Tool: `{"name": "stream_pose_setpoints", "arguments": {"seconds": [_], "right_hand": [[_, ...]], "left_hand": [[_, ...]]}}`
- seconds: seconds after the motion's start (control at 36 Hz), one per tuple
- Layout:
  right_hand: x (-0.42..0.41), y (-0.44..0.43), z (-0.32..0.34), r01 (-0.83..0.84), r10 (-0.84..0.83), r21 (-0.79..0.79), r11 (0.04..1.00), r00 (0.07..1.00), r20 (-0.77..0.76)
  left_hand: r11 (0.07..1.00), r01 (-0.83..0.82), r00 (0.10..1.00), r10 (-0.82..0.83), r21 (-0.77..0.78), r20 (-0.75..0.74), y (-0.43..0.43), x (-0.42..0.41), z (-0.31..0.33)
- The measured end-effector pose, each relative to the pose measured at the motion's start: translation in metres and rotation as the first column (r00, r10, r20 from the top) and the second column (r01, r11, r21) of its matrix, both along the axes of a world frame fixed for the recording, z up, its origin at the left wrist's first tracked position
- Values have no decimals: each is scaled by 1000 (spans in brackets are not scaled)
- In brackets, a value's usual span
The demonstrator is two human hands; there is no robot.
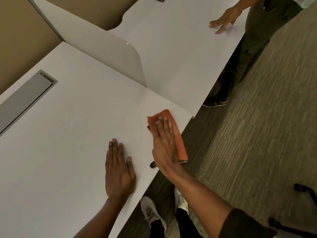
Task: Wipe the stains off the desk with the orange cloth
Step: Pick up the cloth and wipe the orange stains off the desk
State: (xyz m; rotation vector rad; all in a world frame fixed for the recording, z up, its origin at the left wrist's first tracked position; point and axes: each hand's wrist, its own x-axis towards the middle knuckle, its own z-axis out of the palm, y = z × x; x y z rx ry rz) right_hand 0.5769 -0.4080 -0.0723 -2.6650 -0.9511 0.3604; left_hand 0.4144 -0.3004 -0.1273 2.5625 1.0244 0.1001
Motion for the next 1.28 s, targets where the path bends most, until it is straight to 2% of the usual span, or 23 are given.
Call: {"name": "stream_pose_setpoints", "arguments": {"seconds": [0.08, 0.19, 0.28, 0.33, 0.39, 0.47, 0.58, 0.64, 0.72, 0.81, 0.86, 0.92, 1.0, 1.06, 1.11, 1.28], "right_hand": [[38, 7, -1, -18, 18, 19, 1000, 1000, 25], [82, -5, -5, 132, -133, 25, 991, 988, 76], [77, -21, -7, 239, -239, 14, 971, 967, 84], [51, -30, -8, 233, -235, 40, 972, 970, 58], [8, -38, -7, 155, -156, 75, 985, 988, 8], [-45, -41, -7, -53, 57, 76, 996, 997, -55], [-12, -38, -4, -262, 263, 55, 963, 965, -15], [28, -36, -2, -214, 212, 19, 977, 975, 58], [82, -33, -2, -15, 17, -16, 1000, 992, 124], [91, -31, -2, 46, -49, 27, 999, 992, 115], [63, -35, -5, -21, 14, 69, 997, 995, 97], [16, -47, -9, -155, 150, 116, 981, 987, 48], [-37, -71, -13, -425, 427, 86, 901, 904, -4], [-36, -83, -12, -484, 485, 57, 873, 875, -2], [-11, -84, -7, -445, 443, 39, 895, 895, 46], [97, -29, 3, -117, 115, 9, 993, 984, 138]], "left_hand": [[1000, 3, 1000, -3, -5, 3, 0, -1, 0], [1000, 10, 1000, -11, -22, -5, 0, -1, 3], [1000, 6, 1000, -6, -18, -4, 0, 0, 5], [1000, 6, 1000, -6, -14, -4, 0, 1, 5], [1000, 2, 1000, -2, -8, -3, 0, 1, 4], [1000, 2, 1000, -2, 11, 8, 1, 1, 2], [1000, -4, 1000, 4, -8, 7, 1, 0, 1], [1000, 3, 1000, -2, -16, 9, 1, 0, 1], [1000, 11, 1000, -11, -11, 6, 1, 0, 2], [1000, 6, 1000, -6, -8, -6, 1, 0, 3], [1000, 1, 1000, -1, -11, -11, 0, 1, 3], [1000, -6, 1000, 6, -17, -12, 0, 1, 3], [1000, -13, 1000, 13, -27, 0, 1, 0, 3], [999, -16, 1000, 16, -33, 8, 0, 0, 3], [999, -20, 1000, 21, -49, 9, 0, 1, 5], [1000, -2, 1000, 3, -29, 13, -1, 2, 12]]}}
